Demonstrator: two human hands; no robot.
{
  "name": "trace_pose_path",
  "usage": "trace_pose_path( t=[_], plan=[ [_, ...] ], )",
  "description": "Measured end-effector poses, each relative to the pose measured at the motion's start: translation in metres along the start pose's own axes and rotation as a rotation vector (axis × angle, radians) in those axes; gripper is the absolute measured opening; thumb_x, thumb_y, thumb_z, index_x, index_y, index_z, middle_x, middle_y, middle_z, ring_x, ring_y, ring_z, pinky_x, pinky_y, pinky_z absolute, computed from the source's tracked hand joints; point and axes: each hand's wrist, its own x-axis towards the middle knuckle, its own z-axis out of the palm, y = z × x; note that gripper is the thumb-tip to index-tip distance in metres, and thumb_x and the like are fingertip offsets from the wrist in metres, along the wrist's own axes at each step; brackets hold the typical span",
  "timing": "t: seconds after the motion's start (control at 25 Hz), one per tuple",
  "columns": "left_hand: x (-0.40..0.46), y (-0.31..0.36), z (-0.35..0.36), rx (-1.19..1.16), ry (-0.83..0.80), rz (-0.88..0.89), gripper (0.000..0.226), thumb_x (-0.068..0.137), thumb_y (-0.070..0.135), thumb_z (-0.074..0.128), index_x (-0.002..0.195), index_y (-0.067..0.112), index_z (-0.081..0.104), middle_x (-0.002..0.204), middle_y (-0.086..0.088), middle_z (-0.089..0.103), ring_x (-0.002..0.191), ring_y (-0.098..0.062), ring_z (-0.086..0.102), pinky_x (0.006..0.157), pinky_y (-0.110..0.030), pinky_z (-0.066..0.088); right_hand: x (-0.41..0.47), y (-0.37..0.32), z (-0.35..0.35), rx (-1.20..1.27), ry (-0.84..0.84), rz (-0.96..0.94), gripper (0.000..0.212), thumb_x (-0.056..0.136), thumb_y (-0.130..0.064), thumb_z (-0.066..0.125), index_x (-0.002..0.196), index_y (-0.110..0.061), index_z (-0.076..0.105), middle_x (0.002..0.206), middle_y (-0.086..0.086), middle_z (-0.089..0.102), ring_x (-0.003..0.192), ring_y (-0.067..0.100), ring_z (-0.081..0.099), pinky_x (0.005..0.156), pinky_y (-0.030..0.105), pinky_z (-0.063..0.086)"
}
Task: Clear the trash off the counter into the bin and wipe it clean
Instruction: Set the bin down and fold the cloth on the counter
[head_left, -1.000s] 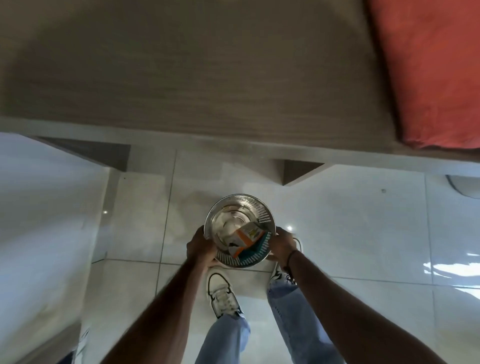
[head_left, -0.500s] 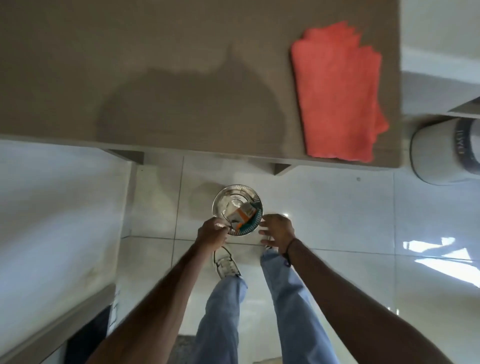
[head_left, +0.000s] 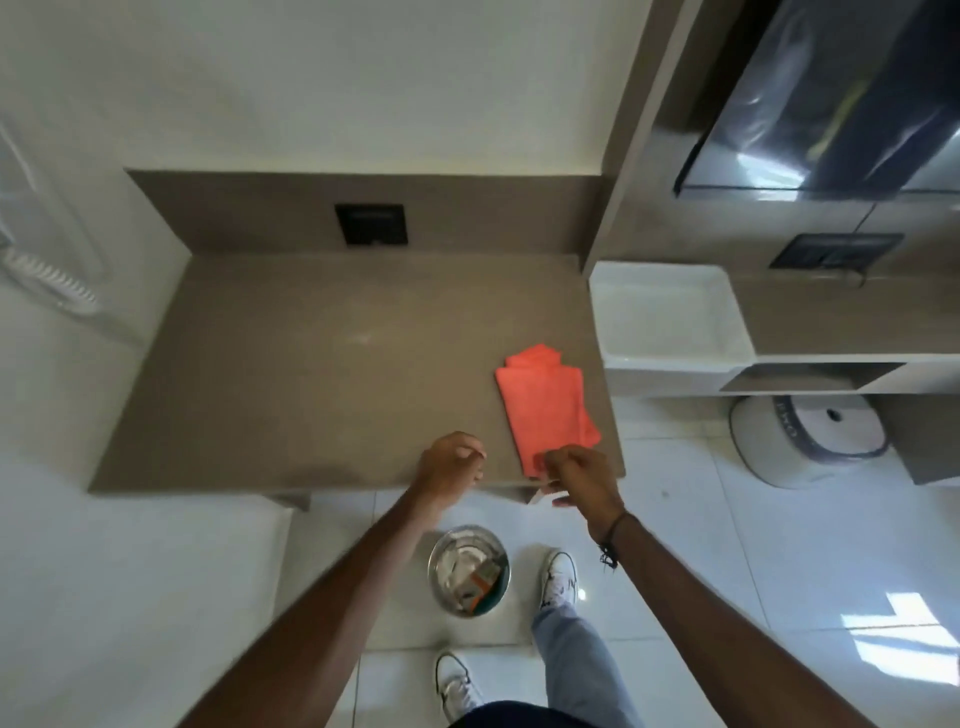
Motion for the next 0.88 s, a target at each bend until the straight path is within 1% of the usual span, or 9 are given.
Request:
trace_pose_path(
  t=[0.08, 0.12, 0.2, 0.28, 0.4, 0.48, 0.64, 0.72, 0.88],
  plan=[
    [0.018, 0.025, 0.015, 0.006, 0.051, -0.043, 0.020, 0.093, 0.009, 0.065, 0.076, 0.018, 0.058, 0.098, -0.029, 0.072, 0.092, -0.046, 0.072, 0.099, -0.058, 0.058, 0.018, -0.019, -0.012, -0.113, 0.296, -0.144, 0.014, 0.072, -0.033, 0.071, 0.080, -0.023, 0.067, 0.075, -0.011, 0.067, 0.070, 0.016, 0.063, 0.053, 0.013, 0.043],
    [0.029, 0.033, 0.024, 0.030, 0.067, -0.057, 0.027, 0.092, 0.013, 0.066, 0.069, 0.019, 0.052, 0.094, -0.026, 0.070, 0.098, -0.048, 0.072, 0.097, -0.058, 0.059, 0.031, -0.027, -0.016, -0.186, 0.336, -0.162, 0.025, 0.069, -0.037, 0.074, 0.089, -0.024, 0.065, 0.081, -0.010, 0.066, 0.074, 0.016, 0.062, 0.059, 0.019, 0.043],
    [0.044, 0.050, 0.044, 0.056, 0.093, -0.063, 0.022, 0.087, 0.017, 0.068, 0.069, 0.016, 0.056, 0.087, -0.019, 0.072, 0.087, -0.035, 0.075, 0.088, -0.056, 0.063, 0.060, -0.035, -0.017, -0.373, 0.258, -0.120, 0.051, 0.067, -0.042, 0.076, 0.107, -0.014, 0.063, 0.097, 0.003, 0.067, 0.084, 0.024, 0.063, 0.071, 0.027, 0.048],
    [0.062, 0.068, 0.069, 0.012, 0.091, -0.037, 0.004, 0.082, 0.012, 0.068, 0.086, 0.013, 0.069, 0.086, -0.009, 0.072, 0.071, -0.020, 0.067, 0.068, -0.044, 0.063, 0.090, -0.040, -0.019, -0.456, 0.134, -0.051, 0.060, 0.067, -0.046, 0.074, 0.115, -0.014, 0.063, 0.107, 0.010, 0.068, 0.096, 0.031, 0.068, 0.074, 0.031, 0.051],
    [0.091, 0.096, 0.103, -0.039, 0.043, 0.023, 0.043, 0.082, 0.003, 0.063, 0.121, 0.020, 0.069, 0.098, 0.006, 0.073, 0.077, -0.007, 0.065, 0.054, -0.015, 0.050, 0.126, -0.051, -0.033, -0.297, 0.041, -0.013, 0.054, 0.067, -0.045, 0.074, 0.114, -0.020, 0.062, 0.103, 0.005, 0.070, 0.098, 0.029, 0.068, 0.080, 0.037, 0.057],
    [0.117, 0.119, 0.126, -0.050, -0.006, 0.067, 0.046, 0.083, 0.000, 0.060, 0.120, 0.026, 0.066, 0.098, 0.009, 0.073, 0.080, -0.003, 0.066, 0.057, -0.007, 0.052, 0.152, -0.065, -0.057, -0.221, 0.055, -0.023, 0.049, 0.065, -0.041, 0.072, 0.111, -0.025, 0.063, 0.090, -0.004, 0.069, 0.089, 0.022, 0.069, 0.077, 0.038, 0.058],
    [0.165, 0.177, 0.168, -0.017, -0.070, 0.115, 0.041, 0.086, 0.003, 0.060, 0.105, 0.040, 0.061, 0.100, 0.009, 0.072, 0.089, -0.013, 0.070, 0.082, -0.038, 0.060, 0.209, -0.101, -0.113, -0.140, 0.103, -0.072, 0.062, 0.062, -0.036, 0.064, 0.123, -0.027, 0.062, 0.082, -0.014, 0.062, 0.073, 0.004, 0.061, 0.058, 0.024, 0.049],
    [0.187, 0.206, 0.188, 0.030, -0.079, 0.145, 0.034, 0.085, 0.009, 0.062, 0.097, 0.041, 0.061, 0.096, 0.012, 0.070, 0.090, -0.017, 0.070, 0.084, -0.042, 0.060, 0.239, -0.116, -0.135, -0.137, 0.122, -0.089, 0.060, 0.068, -0.029, 0.065, 0.127, -0.026, 0.060, 0.083, -0.015, 0.061, 0.073, 0.002, 0.060, 0.056, 0.020, 0.046],
    [0.235, 0.234, 0.217, 0.243, -0.059, 0.185, 0.027, 0.090, 0.011, 0.064, 0.115, 0.020, 0.070, 0.110, -0.007, 0.077, 0.099, -0.032, 0.073, 0.086, -0.042, 0.059, 0.291, -0.132, -0.158, -0.204, 0.125, -0.080, 0.055, 0.079, -0.023, 0.068, 0.133, -0.026, 0.057, 0.086, -0.009, 0.064, 0.078, 0.016, 0.065, 0.072, 0.024, 0.052]
  ],
)
